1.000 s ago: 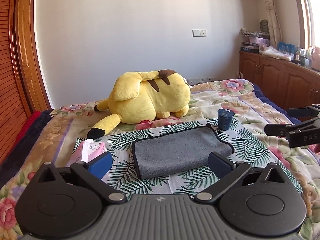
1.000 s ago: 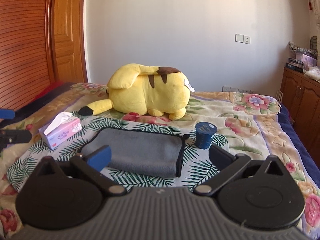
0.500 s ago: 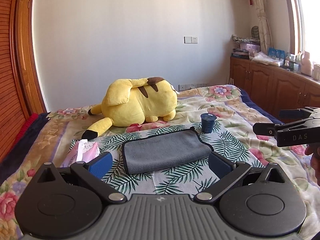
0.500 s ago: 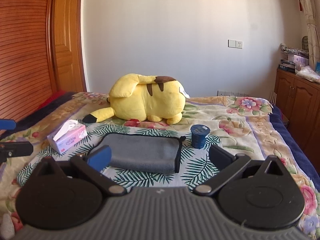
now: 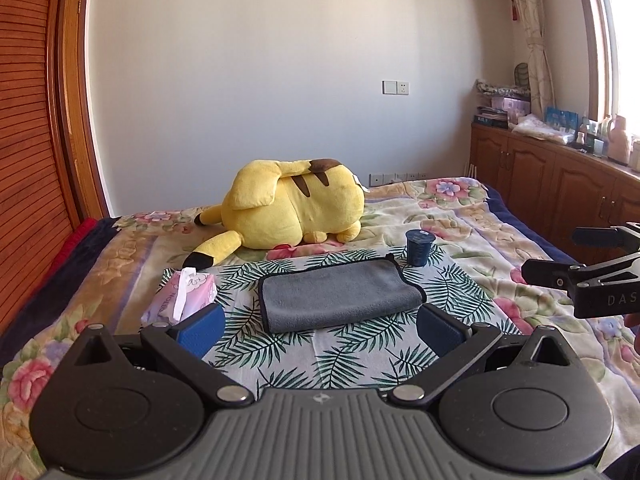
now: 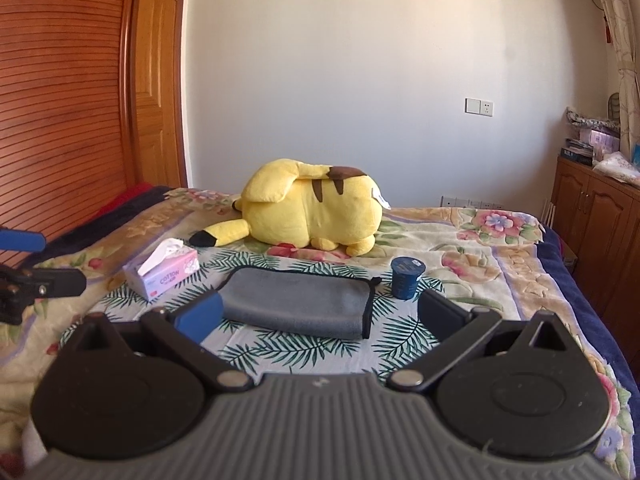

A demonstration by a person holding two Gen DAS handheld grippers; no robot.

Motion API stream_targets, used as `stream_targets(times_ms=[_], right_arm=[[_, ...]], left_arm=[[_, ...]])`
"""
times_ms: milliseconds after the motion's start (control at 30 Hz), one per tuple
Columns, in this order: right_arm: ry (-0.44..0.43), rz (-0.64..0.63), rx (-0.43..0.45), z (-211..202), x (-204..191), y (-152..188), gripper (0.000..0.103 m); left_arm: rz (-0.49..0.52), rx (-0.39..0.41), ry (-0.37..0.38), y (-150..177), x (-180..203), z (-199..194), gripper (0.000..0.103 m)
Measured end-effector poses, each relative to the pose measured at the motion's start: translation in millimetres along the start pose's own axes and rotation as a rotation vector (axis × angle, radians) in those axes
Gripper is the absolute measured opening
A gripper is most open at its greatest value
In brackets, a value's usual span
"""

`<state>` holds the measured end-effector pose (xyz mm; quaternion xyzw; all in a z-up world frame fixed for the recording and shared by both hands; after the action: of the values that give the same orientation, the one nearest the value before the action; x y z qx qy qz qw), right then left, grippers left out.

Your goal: Fold towel

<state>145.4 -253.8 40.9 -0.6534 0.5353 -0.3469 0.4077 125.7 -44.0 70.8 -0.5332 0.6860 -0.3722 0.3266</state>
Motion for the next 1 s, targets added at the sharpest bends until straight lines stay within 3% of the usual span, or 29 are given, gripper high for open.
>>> stream_targets(times_ms=[433,1000], right_arm=[[-0.023,-0.001,-0.018,-13.8,-25.2,27.1,0.103],[-0.023,0.016,-0.09,-21.3,-41.6,75.9,0.103]], left_arm=[[-0.01,-0.006,0.035,32.7,4.2,-18.5,0.086],[-0.035,-0.027,0.026,84.5,0.9,-19.9,0.086]])
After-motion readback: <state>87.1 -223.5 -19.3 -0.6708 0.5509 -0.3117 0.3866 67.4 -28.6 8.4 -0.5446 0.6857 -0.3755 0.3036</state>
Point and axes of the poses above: each gripper's, at about its wrist camera, not at the fingertips, and z roughly the way its jaws point, x to its right, y to its underside, the point moved 6 cm from there along z, roughly the way its jaws point, and after that the axes turned 4 degrees about -x, right-handed, at the moved point
